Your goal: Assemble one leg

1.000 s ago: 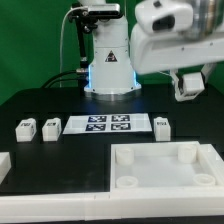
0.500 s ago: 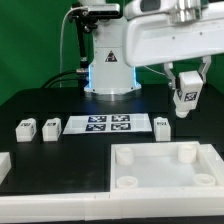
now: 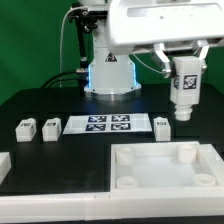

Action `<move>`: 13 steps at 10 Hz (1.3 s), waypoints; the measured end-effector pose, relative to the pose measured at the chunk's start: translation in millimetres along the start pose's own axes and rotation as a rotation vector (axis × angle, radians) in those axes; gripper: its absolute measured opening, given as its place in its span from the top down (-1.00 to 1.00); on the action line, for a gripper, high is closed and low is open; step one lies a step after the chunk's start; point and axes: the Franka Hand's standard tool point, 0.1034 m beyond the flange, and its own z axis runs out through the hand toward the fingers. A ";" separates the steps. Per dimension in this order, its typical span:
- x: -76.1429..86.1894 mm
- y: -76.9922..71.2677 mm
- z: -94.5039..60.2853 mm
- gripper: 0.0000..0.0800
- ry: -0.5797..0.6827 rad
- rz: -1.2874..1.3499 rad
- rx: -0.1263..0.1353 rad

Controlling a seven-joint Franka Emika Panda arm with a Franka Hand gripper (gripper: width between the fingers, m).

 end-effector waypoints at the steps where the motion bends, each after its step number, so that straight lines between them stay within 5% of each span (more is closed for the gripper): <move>1: -4.5 -1.0 2.4 0.27 -0.022 0.000 0.004; 3: -4.4 -1.1 3.2 0.27 -0.034 0.000 0.006; 6: 6.3 -5.9 30.9 0.27 -0.044 0.005 0.022; 10: -3.9 -18.9 63.3 0.27 -0.063 0.013 0.040; 13: -10.3 -21.5 73.1 0.27 -0.074 0.015 0.044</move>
Offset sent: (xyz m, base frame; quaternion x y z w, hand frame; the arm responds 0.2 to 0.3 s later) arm 0.0232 0.0077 -0.0141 0.0281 -0.0109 -0.0105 0.9995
